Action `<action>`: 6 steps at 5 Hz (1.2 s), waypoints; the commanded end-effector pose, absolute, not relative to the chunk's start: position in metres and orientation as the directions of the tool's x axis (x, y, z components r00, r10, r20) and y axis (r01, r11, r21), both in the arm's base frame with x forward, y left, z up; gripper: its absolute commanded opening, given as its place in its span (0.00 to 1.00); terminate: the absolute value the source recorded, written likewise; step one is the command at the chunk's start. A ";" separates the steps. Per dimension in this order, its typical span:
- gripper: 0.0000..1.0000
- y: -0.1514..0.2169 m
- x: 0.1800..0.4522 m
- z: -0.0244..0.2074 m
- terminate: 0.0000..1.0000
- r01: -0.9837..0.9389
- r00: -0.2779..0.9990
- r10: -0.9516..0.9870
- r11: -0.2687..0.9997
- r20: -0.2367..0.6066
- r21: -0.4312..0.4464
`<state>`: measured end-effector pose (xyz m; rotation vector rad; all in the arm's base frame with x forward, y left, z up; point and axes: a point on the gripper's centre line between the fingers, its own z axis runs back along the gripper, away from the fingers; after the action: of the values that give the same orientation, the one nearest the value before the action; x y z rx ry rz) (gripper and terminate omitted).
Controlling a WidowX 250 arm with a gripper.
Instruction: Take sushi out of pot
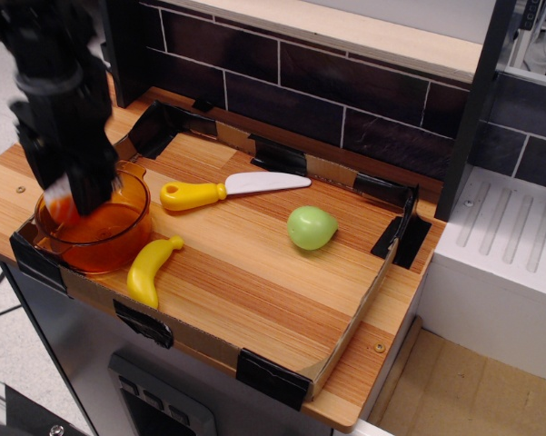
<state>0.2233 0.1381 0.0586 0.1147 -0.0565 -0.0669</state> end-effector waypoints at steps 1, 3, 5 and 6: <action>0.00 0.125 0.230 0.128 0.00 0.024 0.961 -0.028 1.000 0.277 0.019; 0.00 0.049 0.236 0.100 0.00 0.112 0.991 -0.109 0.993 0.084 -0.040; 0.00 0.001 0.239 0.061 0.00 0.060 0.998 -0.060 0.998 0.004 -0.011; 0.00 -0.010 0.242 0.039 0.00 0.018 1.000 -0.018 1.000 0.008 0.004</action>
<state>0.2367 -0.0178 0.0299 0.0062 0.0226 -0.0164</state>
